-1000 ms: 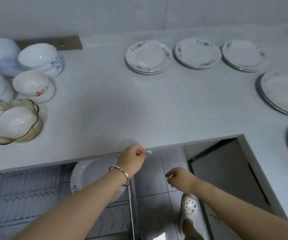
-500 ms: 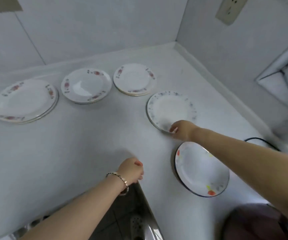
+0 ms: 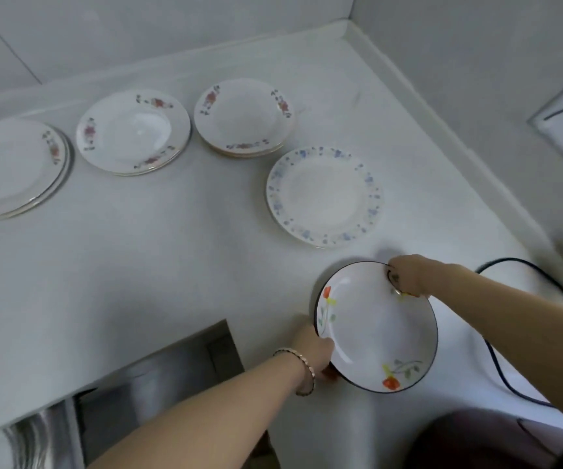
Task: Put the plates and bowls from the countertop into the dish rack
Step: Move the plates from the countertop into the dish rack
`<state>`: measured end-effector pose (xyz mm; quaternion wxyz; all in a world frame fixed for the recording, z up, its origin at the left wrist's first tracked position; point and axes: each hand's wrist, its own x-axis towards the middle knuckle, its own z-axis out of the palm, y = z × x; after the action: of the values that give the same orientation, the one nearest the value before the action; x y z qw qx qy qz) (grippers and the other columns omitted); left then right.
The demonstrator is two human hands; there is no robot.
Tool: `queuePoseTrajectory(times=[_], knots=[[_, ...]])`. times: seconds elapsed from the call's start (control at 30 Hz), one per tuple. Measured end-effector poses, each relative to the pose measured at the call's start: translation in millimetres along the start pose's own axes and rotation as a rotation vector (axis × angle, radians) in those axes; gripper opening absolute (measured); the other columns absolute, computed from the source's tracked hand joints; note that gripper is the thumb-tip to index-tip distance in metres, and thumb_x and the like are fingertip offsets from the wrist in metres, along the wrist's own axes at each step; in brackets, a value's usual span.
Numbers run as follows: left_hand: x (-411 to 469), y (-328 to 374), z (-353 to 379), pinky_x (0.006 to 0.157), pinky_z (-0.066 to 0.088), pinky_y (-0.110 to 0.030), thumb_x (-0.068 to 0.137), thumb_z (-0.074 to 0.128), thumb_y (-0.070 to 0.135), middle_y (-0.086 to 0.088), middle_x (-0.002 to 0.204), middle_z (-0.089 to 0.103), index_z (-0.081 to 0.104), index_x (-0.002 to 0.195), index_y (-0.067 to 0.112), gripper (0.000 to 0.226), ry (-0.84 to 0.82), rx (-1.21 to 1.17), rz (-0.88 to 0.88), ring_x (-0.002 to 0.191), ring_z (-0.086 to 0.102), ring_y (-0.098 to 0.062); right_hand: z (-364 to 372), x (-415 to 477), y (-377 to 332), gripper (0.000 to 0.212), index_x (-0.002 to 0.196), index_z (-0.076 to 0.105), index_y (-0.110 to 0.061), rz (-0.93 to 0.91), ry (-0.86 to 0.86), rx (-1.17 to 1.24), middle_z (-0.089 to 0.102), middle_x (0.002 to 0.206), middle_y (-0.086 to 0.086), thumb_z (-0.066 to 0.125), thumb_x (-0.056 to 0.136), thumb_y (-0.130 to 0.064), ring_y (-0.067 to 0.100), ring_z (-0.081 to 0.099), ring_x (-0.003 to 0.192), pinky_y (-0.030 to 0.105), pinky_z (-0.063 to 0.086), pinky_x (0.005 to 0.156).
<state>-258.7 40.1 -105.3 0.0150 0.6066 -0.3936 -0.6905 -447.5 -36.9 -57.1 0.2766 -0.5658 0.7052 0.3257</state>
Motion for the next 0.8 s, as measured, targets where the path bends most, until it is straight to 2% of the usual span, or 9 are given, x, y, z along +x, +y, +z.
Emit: queuePoseTrajectory(times=[0.07, 0.17, 0.23, 0.3, 0.37, 0.43, 0.5, 0.7, 0.8], knots=[[-4.5, -2.0, -4.7, 0.086, 0.052, -0.036, 0.087, 0.039, 0.001, -0.011, 0.098, 0.065, 0.064, 0.104, 0.013, 0.033, 0.032, -0.038, 0.043, 0.093, 0.060, -0.024, -1.5, -2.5, -1.5, 0.015, 0.084, 0.040, -0.014, -0.035, -0.015, 0.051, 0.044, 0.096, 0.004, 0.034, 0.098, -0.015, 0.019, 0.043, 0.086, 0.023, 0.034, 0.056], [-14.5, -7.9, -27.3, 0.070, 0.050, -0.020, 0.090, 0.039, 0.004, -0.007, 0.103, 0.065, 0.060, 0.110, 0.014, 0.031, 0.141, -0.054, 0.146, 0.086, 0.058, -0.019, -8.7, -11.2, -15.4, 0.015, 0.084, 0.042, -0.013, -0.063, -0.013, 0.189, 0.047, 0.076, 0.000, 0.035, 0.097, -0.016, 0.018, 0.046, 0.063, 0.013, 0.037, 0.043], [-26.8, -13.5, -51.8, 0.064, 0.048, -0.019, 0.092, 0.039, 0.005, -0.004, 0.097, 0.060, 0.055, 0.104, 0.016, 0.023, 0.204, -0.081, 0.184, 0.086, 0.057, -0.019, -15.4, -19.5, -35.9, 0.013, 0.087, 0.045, -0.012, -0.089, -0.029, 0.309, 0.050, 0.070, 0.004, 0.036, 0.094, -0.016, 0.018, 0.049, 0.056, 0.018, 0.047, 0.050], [-43.5, -23.8, -81.7, 0.075, 0.046, -0.024, 0.094, 0.040, 0.009, -0.006, 0.102, 0.060, 0.054, 0.112, 0.013, 0.024, 0.281, -0.088, 0.187, 0.093, 0.056, -0.021, -22.4, -32.0, -66.9, 0.013, 0.092, 0.048, -0.013, -0.139, -0.043, 0.385, 0.057, 0.083, 0.010, 0.036, 0.094, -0.017, 0.025, 0.057, 0.067, 0.029, 0.053, 0.057], [-61.4, -42.3, -113.6, 0.081, 0.050, -0.029, 0.094, 0.040, 0.013, -0.009, 0.110, 0.063, 0.053, 0.118, 0.010, 0.028, 0.370, -0.085, 0.174, 0.099, 0.060, -0.026, -25.9, -46.4, -104.8, 0.014, 0.097, 0.048, -0.012, -0.218, -0.031, 0.389, 0.059, 0.084, 0.009, 0.036, 0.095, -0.016, 0.025, 0.058, 0.069, 0.027, 0.050, 0.053], [-84.1, -66.1, -145.8, 0.069, 0.059, -0.034, 0.094, 0.039, 0.015, -0.005, 0.099, 0.064, 0.052, 0.112, 0.014, 0.022, 0.434, -0.132, 0.177, 0.089, 0.063, -0.023, -25.1, -58.2, -144.5, 0.015, 0.092, 0.049, -0.010, -0.310, 0.010, 0.342, 0.057, 0.072, 0.005, 0.035, 0.095, -0.017, 0.024, 0.058, 0.061, 0.024, 0.046, 0.051], [-109.7, -93.7, -176.9, 0.047, 0.053, -0.020, 0.094, 0.038, 0.014, -0.001, 0.084, 0.059, 0.051, 0.107, 0.012, 0.018, 0.514, -0.179, 0.161, 0.071, 0.057, -0.012, -20.8, -72.0, -188.1, 0.015, 0.089, 0.049, -0.010, -0.392, 0.019, 0.341, 0.056, 0.069, 0.004, 0.037, 0.094, -0.017, 0.025, 0.058, 0.062, 0.025, 0.048, 0.053], [-189.4, -211.4, -264.4, 0.064, 0.051, -0.032, 0.095, 0.041, 0.020, -0.013, 0.084, 0.063, 0.059, 0.095, 0.004, 0.024, 0.766, -0.239, 0.093, 0.077, 0.061, -0.028, 28.1, -139.1, -338.2, 0.026, 0.070, 0.044, -0.021, -0.558, -0.038, 0.436, 0.052, 0.068, 0.000, 0.043, 0.095, -0.015, 0.011, 0.052, 0.058, 0.019, 0.044, 0.048], [-225.0, -284.3, -302.9, 0.051, 0.041, -0.025, 0.095, 0.042, 0.023, -0.006, 0.070, 0.057, 0.050, 0.069, 0.014, 0.030, 0.835, -0.249, 0.042, 0.068, 0.054, -0.024, 70.8, -171.0, -410.2, 0.023, 0.074, 0.045, -0.020, -0.589, -0.084, 0.448, 0.052, 0.069, -0.001, 0.044, 0.095, -0.012, 0.014, 0.051, 0.061, 0.011, 0.041, 0.040]])
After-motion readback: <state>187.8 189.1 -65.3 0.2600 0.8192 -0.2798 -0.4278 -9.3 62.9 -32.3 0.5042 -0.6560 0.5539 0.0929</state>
